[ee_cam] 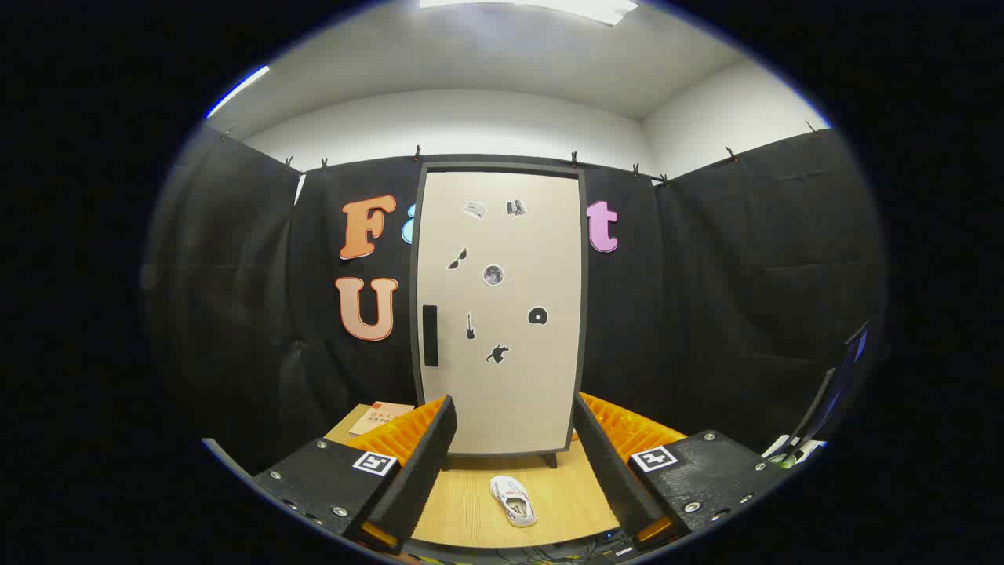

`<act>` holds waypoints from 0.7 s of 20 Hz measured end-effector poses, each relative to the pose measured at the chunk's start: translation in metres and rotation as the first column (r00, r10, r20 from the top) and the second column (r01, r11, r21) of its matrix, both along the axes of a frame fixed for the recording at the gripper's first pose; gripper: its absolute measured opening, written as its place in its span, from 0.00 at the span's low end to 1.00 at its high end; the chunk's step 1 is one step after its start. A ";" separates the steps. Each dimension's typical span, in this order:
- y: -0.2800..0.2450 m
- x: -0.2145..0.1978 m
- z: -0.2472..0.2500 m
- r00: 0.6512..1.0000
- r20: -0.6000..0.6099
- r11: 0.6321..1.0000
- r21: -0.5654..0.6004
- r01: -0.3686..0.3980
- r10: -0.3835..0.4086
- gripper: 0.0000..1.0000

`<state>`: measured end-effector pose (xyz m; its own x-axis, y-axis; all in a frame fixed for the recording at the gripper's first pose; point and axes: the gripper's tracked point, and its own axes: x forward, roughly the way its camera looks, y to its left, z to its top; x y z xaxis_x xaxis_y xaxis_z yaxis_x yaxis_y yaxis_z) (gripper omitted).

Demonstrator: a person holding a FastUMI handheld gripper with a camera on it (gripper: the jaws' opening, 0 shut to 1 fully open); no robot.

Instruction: Open the shoe cabinet door, grab the shoes and put them into the shoe cabinet, then close the shoe cabinet door.

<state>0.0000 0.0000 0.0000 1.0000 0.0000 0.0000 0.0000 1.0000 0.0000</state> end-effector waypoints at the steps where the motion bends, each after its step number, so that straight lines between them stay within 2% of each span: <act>1: -0.001 0.001 0.000 1.000 -0.001 1.000 0.004 0.000 0.000 0.93; 8: 0.005 0.000 0.003 1.000 0.017 1.000 -0.007 -0.009 0.009 0.93; 14: 0.017 -0.001 0.007 0.998 0.030 0.999 -0.003 -0.054 0.054 0.94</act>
